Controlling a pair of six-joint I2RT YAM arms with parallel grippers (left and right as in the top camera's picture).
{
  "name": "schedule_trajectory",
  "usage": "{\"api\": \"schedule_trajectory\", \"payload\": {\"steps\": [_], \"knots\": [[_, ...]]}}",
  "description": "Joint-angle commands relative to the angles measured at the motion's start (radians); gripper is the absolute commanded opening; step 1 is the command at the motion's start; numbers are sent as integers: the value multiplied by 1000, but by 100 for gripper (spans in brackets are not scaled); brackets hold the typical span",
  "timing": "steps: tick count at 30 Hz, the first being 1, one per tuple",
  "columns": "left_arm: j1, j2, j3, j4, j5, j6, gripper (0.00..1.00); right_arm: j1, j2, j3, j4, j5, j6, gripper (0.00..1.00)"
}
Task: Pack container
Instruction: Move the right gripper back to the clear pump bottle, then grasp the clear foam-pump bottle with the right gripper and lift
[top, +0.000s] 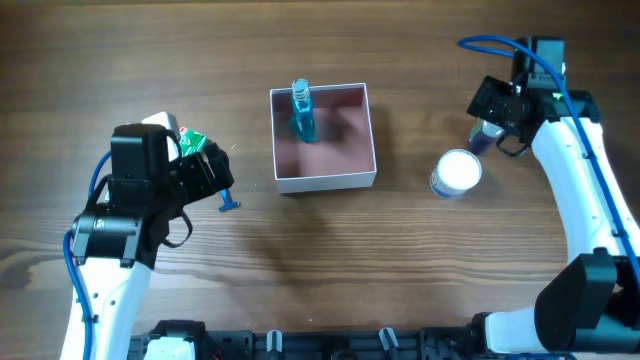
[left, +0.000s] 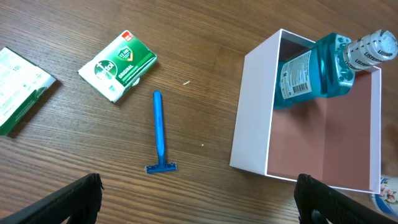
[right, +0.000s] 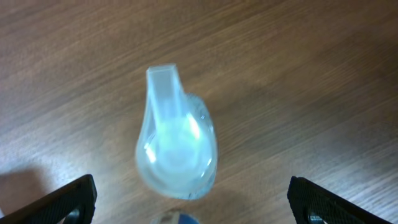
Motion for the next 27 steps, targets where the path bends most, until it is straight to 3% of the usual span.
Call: {"api": "schedule_trajectory", "payload": {"steps": [1, 19, 22, 27], "knots": [[-6, -3, 18, 0, 15, 17, 100, -2, 27, -14, 18, -14, -17, 100], [-6, -3, 18, 1, 15, 17, 100, -1, 144, -14, 48, -34, -43, 99], [-6, -3, 18, 2, 15, 17, 100, -1, 144, -14, 50, -34, -43, 93], [-6, -3, 18, 4, 15, 17, 100, -1, 144, -14, 52, -34, -43, 74]]}}
